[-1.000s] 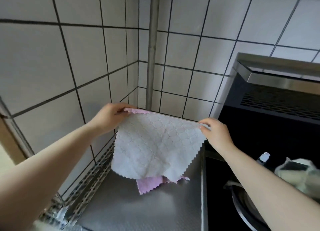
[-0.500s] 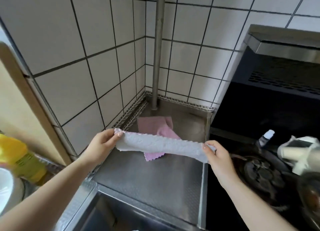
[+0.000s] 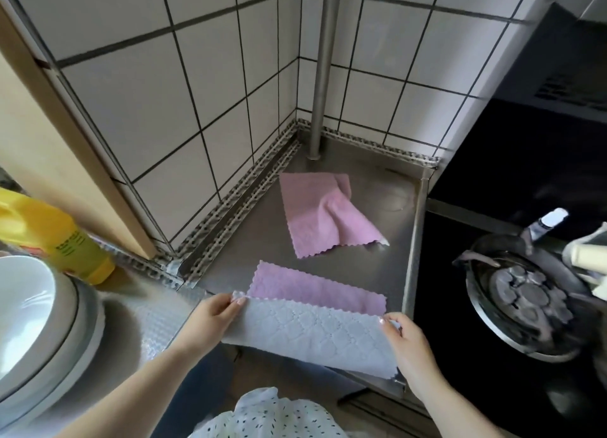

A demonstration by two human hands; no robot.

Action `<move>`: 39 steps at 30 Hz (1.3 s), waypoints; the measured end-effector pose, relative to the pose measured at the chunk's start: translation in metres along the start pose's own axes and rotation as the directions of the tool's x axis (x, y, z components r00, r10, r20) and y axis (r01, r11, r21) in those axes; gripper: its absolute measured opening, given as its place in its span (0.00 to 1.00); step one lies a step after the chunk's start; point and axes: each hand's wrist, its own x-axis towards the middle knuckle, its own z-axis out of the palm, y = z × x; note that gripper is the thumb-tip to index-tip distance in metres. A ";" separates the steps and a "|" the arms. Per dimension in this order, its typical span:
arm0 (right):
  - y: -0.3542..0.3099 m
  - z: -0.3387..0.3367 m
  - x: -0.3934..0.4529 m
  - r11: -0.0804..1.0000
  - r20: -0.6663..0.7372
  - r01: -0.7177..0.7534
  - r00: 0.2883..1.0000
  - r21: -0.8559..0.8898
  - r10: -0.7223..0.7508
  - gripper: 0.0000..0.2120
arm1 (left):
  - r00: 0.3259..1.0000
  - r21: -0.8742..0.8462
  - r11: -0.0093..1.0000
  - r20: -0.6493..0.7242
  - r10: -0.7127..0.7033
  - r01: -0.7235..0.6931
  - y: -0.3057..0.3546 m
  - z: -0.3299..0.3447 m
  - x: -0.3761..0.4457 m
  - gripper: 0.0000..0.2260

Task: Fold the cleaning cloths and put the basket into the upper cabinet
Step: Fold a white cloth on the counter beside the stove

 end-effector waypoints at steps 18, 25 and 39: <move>0.003 0.008 0.080 0.955 -0.103 -0.106 0.991 -0.275 0.081 0.09 | 1.000 0.342 0.939 -0.025 -0.017 0.025 0.018 0.029 0.109 0.16; 0.004 0.009 0.089 0.938 -0.141 -0.137 0.985 -0.319 0.096 0.08 | 1.000 0.381 0.925 0.021 -0.016 0.007 0.014 0.032 0.129 0.15; -0.004 0.115 0.040 0.563 0.196 0.418 0.890 -0.713 -0.412 0.25 | 0.819 0.646 0.541 0.253 0.515 -0.540 0.003 0.111 0.050 0.23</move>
